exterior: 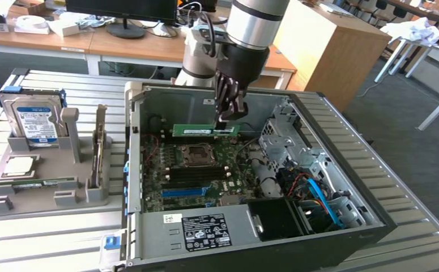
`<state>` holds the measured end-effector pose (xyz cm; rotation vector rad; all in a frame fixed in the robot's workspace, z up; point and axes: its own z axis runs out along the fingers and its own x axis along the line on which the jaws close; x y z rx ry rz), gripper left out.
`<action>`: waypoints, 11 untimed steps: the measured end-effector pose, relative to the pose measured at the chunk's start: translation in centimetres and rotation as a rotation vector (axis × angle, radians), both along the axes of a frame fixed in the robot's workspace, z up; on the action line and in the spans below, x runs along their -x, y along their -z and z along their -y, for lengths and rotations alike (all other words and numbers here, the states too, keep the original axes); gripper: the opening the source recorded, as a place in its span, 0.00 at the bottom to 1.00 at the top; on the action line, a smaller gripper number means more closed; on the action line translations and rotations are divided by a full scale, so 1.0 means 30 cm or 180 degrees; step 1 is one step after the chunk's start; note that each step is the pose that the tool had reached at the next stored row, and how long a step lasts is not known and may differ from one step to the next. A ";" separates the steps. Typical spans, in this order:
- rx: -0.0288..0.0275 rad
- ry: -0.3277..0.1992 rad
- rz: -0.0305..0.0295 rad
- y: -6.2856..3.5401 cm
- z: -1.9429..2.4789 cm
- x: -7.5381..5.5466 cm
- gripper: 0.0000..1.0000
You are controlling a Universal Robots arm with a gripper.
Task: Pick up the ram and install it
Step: 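Insert the ram into the slot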
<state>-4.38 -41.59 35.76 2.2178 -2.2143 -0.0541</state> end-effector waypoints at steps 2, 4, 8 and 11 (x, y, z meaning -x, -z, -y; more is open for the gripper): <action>0.0000 0.0000 0.0000 0.005 0.000 0.000 0.12; 0.0000 0.0000 0.0000 0.010 0.000 0.000 0.12; 0.0001 0.0000 0.0000 0.022 0.000 0.000 0.12; 0.0000 0.0000 0.0000 0.034 0.000 0.000 0.12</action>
